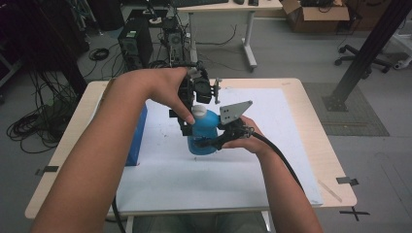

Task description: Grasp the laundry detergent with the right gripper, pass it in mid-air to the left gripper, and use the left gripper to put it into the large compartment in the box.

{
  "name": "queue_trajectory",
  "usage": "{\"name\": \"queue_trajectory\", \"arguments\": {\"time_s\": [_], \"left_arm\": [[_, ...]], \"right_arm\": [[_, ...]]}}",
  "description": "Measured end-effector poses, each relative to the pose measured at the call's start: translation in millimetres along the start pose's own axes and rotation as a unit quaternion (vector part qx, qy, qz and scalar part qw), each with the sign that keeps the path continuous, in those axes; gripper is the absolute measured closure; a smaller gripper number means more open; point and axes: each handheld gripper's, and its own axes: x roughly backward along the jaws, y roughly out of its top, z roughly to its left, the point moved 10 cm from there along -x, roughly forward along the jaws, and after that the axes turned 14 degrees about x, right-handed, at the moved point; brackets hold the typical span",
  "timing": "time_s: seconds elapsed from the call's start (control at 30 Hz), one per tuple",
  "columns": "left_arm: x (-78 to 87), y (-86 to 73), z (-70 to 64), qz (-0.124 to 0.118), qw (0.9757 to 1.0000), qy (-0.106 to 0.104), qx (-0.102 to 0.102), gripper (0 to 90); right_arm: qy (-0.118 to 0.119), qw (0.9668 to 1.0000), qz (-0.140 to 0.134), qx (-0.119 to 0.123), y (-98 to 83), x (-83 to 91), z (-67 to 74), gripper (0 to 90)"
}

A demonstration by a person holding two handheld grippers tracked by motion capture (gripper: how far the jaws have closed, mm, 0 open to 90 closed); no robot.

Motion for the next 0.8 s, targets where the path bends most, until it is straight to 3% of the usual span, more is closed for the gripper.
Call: {"name": "queue_trajectory", "arguments": {"time_s": [0.8], "left_arm": [[-9.4,2.1,-1.2,0.001,0.9999,0.009,0.006,5.1]], "right_arm": [[-0.010,0.9999,-0.004,0.002,6.8,-16.2,-4.4,45.0]]}}
